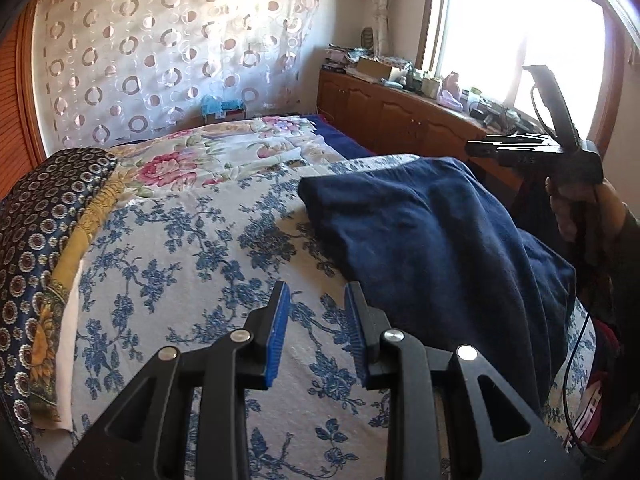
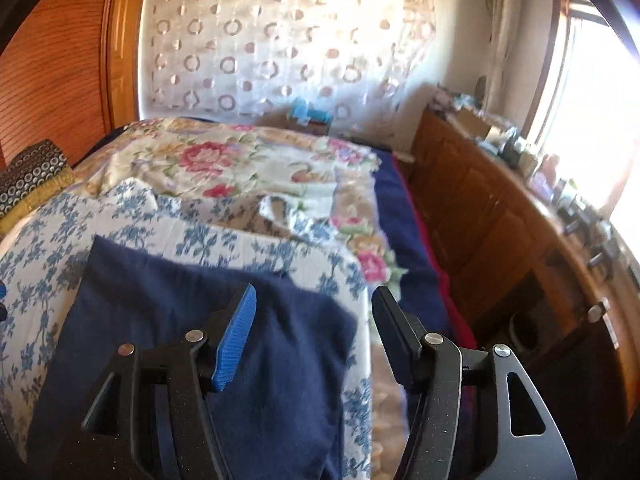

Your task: Fold small clothes

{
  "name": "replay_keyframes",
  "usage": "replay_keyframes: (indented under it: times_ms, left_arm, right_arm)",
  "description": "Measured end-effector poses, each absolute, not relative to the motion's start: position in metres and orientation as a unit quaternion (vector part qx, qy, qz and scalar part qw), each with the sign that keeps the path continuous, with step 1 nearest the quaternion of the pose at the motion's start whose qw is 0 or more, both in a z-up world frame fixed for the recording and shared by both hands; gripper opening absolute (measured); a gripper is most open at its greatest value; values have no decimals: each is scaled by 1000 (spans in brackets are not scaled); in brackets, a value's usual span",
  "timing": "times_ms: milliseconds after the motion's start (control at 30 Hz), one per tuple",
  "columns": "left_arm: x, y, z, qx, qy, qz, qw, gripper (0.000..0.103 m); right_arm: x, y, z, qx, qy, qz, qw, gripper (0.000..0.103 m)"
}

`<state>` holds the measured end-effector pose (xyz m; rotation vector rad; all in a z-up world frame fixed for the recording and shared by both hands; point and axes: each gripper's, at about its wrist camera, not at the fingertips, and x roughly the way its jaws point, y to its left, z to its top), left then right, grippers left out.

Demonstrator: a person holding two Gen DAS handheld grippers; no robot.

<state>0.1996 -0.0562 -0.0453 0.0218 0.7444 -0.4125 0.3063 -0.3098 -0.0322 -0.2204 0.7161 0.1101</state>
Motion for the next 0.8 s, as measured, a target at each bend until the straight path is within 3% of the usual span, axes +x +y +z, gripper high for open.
replay_keyframes:
  times_ms: [433,767,800]
  left_arm:
    - [190,-92,-53,33,376,-220,900,27]
    - [159,-106,-48,24,381,-236,894,27]
    - [157,-106,-48,24,381,-237,893,32]
  right_arm:
    - [292,-332,-53,-51,392,94,914,62]
    - [202,-348,-38,-56,378,112,917,62]
    - [192,-349,-40,-58,379,113,917,62]
